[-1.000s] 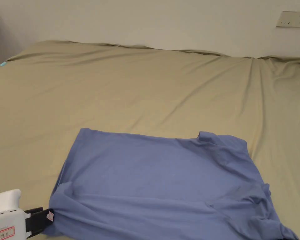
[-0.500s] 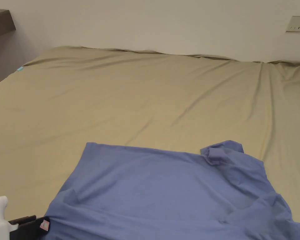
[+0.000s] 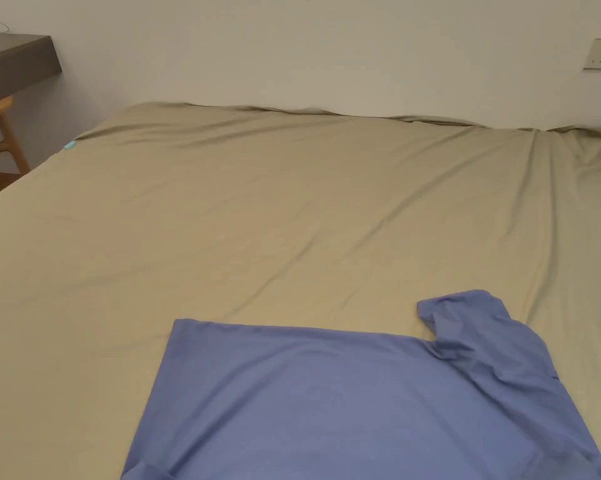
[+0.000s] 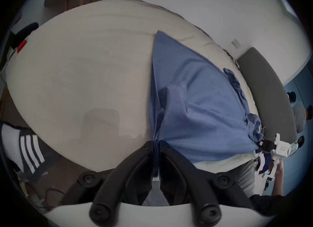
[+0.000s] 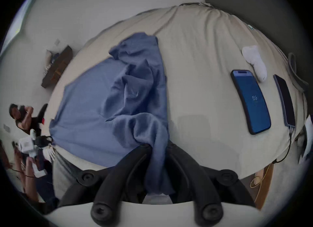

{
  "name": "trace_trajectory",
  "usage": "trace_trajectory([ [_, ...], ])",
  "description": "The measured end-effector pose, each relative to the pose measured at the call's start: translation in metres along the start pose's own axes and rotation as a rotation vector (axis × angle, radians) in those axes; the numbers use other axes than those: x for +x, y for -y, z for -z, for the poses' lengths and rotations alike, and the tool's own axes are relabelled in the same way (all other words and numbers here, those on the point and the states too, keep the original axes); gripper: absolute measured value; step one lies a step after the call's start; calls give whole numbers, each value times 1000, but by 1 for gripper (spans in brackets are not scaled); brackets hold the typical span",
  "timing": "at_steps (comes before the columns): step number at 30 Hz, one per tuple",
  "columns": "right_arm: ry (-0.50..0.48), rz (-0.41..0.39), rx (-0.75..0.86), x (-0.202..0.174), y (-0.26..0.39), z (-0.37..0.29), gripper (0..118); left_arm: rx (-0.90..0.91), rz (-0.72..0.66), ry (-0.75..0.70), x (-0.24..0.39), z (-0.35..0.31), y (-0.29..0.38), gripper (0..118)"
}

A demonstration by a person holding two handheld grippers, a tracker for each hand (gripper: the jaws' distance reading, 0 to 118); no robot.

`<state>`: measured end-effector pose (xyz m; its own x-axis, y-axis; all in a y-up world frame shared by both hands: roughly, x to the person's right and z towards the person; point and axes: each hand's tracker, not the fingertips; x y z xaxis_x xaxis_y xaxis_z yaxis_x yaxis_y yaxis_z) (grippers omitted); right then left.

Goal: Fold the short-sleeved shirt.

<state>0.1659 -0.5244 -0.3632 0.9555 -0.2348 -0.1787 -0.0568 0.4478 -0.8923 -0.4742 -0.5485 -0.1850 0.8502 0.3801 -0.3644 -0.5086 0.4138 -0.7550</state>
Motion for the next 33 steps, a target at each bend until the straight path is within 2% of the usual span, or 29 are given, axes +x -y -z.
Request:
trace_trajectory([
  [1,-2,1,5,1,2,6,14,11,-42,7,-4,-1,1,13],
  [2,-7,5,10,3,3,9,22,26,-81,19,0,-6,3,23],
  [3,1,13,16,2,4,3,44,34,-111,27,5,-14,3,50],
  [4,39,14,38,1,4,-4,66,35,-105,-39,4,-24,3,70],
  [5,51,-3,74,-1,5,-16,77,58,-102,-54,6,-37,3,81],
  [9,63,-89,214,-26,-11,-61,84,204,32,-183,51,-82,-5,81],
  [10,66,-109,241,-34,-18,-67,85,214,58,-177,54,-80,-8,81],
  [11,68,-131,269,-44,-27,-71,85,274,153,-199,67,-80,-18,81],
  [13,63,-174,304,-65,-46,-75,85,311,198,-194,89,-75,-38,81],
  [14,63,-188,299,-75,-56,-74,84,304,189,-188,104,-72,-46,81],
  [15,69,-195,295,-85,-65,-72,79,309,198,-165,113,-67,-56,81],
  [16,71,-210,297,-93,-72,-70,64,323,213,-123,122,-60,-63,76],
  [17,76,-234,309,-100,-80,-66,37,345,246,-91,132,-54,-72,61],
  [18,115,-259,339,-107,-86,-62,5,340,285,-80,137,-45,-83,23],
  [19,117,-259,356,-113,-90,-60,4,345,309,-65,148,-37,-90,4],
  [21,84,-275,334,-119,-104,-55,4,386,375,-164,162,-28,-106,0],
  [25,57,-300,359,-129,-125,-46,4,438,369,-169,179,-9,-155,0],
  [28,51,-321,363,-134,-140,-40,4,374,416,-273,181,24,-205,0],
  [29,45,-323,364,-133,-144,-39,4,335,443,-312,178,40,-222,8],
  [31,41,-327,362,-133,-149,-37,4,215,448,-366,163,79,-258,73],
  [32,40,-328,363,-132,-151,-36,4,151,417,-361,151,100,-272,88],
  [33,39,-326,358,-129,-152,-35,4,84,377,-364,139,120,-279,88],
])
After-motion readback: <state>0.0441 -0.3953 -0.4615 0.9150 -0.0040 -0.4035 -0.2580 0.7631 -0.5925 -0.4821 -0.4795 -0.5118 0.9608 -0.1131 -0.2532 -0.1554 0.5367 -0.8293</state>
